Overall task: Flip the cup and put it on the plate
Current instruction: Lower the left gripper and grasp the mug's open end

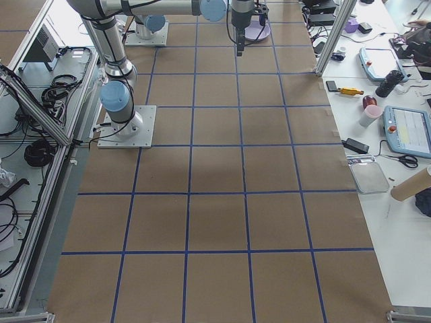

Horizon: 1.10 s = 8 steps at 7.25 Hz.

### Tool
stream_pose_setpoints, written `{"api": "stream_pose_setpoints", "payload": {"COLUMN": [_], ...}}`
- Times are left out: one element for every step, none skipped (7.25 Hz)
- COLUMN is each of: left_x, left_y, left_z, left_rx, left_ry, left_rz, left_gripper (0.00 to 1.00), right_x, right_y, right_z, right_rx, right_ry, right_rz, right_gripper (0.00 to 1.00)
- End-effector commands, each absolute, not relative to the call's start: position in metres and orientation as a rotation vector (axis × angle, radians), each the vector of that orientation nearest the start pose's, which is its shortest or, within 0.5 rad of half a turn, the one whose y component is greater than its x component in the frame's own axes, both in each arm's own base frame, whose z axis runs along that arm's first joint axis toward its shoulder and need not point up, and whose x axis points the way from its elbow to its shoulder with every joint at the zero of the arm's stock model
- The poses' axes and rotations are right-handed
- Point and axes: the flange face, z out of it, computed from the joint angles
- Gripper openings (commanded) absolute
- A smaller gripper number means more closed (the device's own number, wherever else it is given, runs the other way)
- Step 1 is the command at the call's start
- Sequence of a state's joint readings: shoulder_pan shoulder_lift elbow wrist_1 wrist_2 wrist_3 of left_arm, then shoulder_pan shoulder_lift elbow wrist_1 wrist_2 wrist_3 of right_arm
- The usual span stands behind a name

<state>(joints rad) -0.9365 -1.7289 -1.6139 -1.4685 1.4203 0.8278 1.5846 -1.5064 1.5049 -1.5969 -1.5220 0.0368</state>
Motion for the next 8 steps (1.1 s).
{"api": "stream_pose_setpoints", "payload": {"left_x": [0.269, 0.294, 0.329, 0.361, 0.393, 0.410, 0.422, 0.430], "left_y": [-0.525, -0.533, -0.534, -0.528, -0.516, -0.517, -0.516, -0.509], "left_z": [0.362, 0.352, 0.336, 0.314, 0.297, 0.277, 0.256, 0.238], "left_rx": [0.357, 0.376, 0.323, 0.240, 0.188, 0.161, 0.117, 0.054], "left_ry": [3.347, 3.359, 3.395, 3.476, 3.503, 3.529, 3.588, 3.671], "left_rz": [-0.067, -0.087, -0.113, -0.198, -0.223, -0.215, -0.189, -0.147], "left_gripper": [1.00, 1.00, 1.00, 1.00, 1.00, 1.00, 0.99, 0.98], "right_x": [0.145, 0.145, 0.145, 0.145, 0.145, 0.145, 0.145, 0.145], "right_y": [-0.520, -0.520, -0.520, -0.520, -0.520, -0.520, -0.520, -0.520], "right_z": [0.491, 0.491, 0.491, 0.491, 0.491, 0.491, 0.491, 0.491], "right_rx": [0.034, 0.035, 0.035, 0.035, 0.035, 0.035, 0.034, 0.035], "right_ry": [3.091, 3.091, 3.091, 3.093, 3.093, 3.093, 3.091, 3.091], "right_rz": [-0.043, -0.041, -0.041, -0.041, -0.041, -0.041, -0.043, -0.041], "right_gripper": [1.00, 1.00, 1.00, 1.00, 1.00, 1.00, 1.00, 1.00]}}
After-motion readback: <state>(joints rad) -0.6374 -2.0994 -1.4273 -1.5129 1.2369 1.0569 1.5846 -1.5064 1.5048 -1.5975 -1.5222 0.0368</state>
